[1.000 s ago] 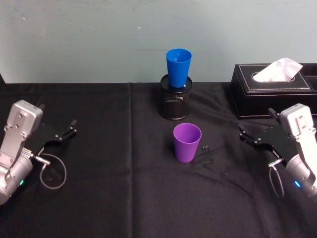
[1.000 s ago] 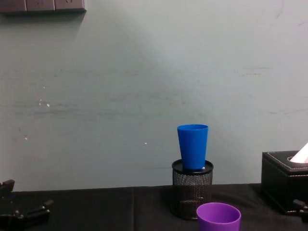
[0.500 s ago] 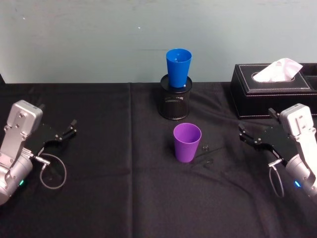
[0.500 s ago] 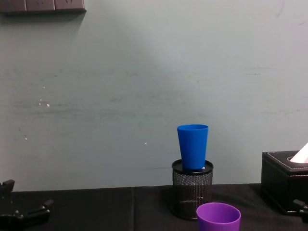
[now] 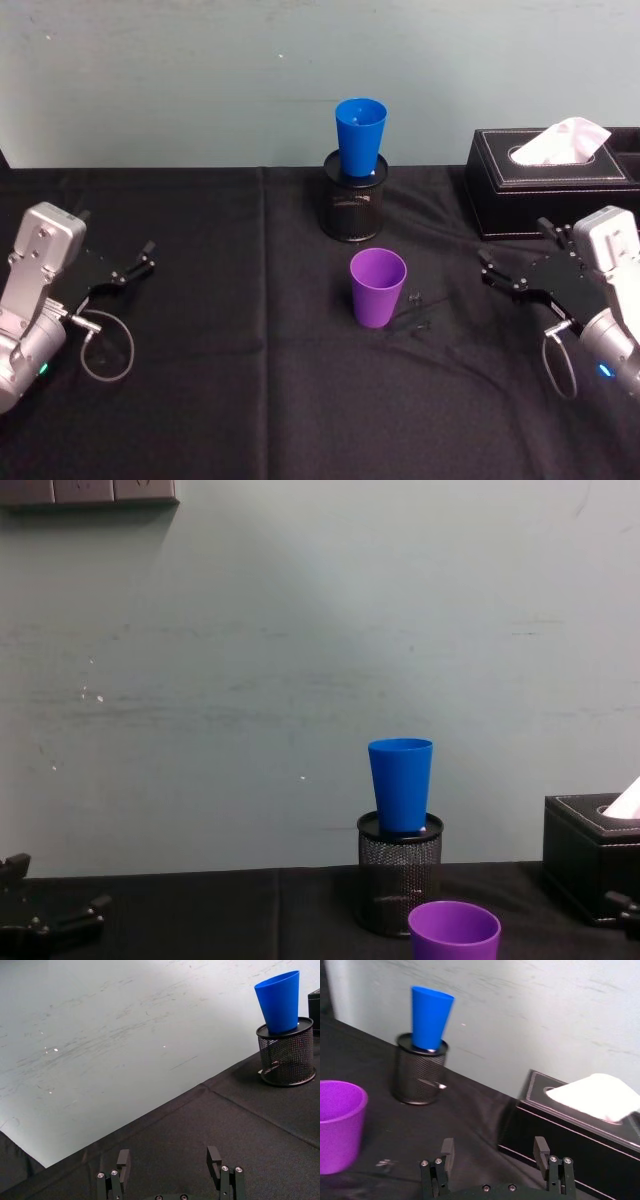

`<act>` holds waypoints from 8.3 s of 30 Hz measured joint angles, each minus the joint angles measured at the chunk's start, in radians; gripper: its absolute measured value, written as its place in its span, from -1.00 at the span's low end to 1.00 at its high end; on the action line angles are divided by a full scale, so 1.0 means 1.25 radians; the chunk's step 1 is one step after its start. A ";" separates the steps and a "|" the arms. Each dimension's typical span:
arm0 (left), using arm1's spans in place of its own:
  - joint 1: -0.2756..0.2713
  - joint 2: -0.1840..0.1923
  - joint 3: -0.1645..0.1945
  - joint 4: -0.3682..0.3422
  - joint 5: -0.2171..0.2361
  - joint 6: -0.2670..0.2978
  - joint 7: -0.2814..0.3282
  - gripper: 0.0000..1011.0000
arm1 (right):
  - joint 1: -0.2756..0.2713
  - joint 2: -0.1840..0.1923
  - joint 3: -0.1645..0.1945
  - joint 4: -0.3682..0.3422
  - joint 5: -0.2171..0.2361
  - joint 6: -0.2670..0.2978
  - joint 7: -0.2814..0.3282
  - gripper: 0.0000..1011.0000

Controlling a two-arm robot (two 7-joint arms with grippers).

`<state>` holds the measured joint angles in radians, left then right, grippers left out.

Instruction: Pick up one cup with a gripper and tap it against the other cup.

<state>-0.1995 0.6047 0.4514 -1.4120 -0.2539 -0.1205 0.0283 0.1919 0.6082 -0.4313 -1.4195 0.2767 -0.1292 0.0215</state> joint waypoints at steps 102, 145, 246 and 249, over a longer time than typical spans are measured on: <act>0.000 0.000 0.000 0.000 0.000 0.000 0.000 0.98 | 0.170 -0.140 -0.035 0.112 0.096 0.138 0.452 0.43; 0.000 0.000 0.000 0.000 0.000 0.000 0.000 0.98 | 0.193 -0.102 -0.023 0.003 0.164 0.199 0.420 0.44; 0.000 0.000 0.000 0.000 0.000 0.000 0.000 0.98 | 0.193 -0.102 -0.022 0.003 0.164 0.201 0.423 0.43; 0.000 0.000 0.000 0.000 0.000 0.000 0.000 0.98 | 0.193 -0.102 -0.022 0.003 0.164 0.201 0.423 0.43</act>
<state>-0.1996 0.6047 0.4514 -1.4120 -0.2539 -0.1205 0.0283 0.4329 0.4810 -0.4586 -1.4163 0.4818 0.1216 0.5507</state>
